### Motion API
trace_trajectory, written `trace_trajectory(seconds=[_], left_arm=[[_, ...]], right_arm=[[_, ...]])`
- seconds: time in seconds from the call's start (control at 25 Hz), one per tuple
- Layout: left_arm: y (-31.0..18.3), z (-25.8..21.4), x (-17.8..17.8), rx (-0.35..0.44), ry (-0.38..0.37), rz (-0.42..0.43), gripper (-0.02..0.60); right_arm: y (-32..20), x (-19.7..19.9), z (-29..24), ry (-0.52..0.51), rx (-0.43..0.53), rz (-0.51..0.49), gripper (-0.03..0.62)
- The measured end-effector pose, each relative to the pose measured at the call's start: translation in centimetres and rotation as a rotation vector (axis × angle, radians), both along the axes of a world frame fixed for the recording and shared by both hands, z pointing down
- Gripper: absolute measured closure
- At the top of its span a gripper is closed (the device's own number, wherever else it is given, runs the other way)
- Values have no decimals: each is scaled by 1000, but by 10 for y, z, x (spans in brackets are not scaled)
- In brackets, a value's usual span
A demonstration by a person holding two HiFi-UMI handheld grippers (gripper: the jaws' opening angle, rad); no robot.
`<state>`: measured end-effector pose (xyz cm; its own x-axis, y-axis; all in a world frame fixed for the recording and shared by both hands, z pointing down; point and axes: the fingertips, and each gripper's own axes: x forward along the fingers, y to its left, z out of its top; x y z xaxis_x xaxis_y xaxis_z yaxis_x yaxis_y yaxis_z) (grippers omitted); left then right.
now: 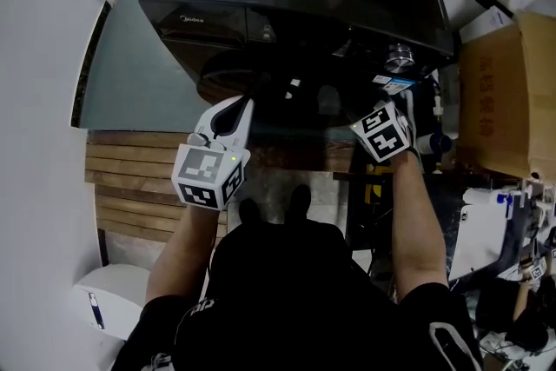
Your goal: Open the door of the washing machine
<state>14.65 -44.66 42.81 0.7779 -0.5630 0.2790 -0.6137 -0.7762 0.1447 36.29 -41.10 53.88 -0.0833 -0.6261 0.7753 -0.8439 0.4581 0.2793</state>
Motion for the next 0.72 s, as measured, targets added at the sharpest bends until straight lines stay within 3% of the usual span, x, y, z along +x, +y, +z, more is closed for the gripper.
trace_trajectory(seconds=[0.2,0.32,0.56,0.72], left_arm=[[4,-1,14,-1,2,13,572],[10,-4,22,6,1,23,574],[25,-4,14,-2,-5,13,572],[24,-4,-6,-6,10,-21,572]], right_arm=[[-6,-2,2,-52,-19,-46,438],[-6,-2,1,-94,-12,-23,434],[4,-4,-2,-84,49,31,434],[53,-39,0,-228,65,29,447]])
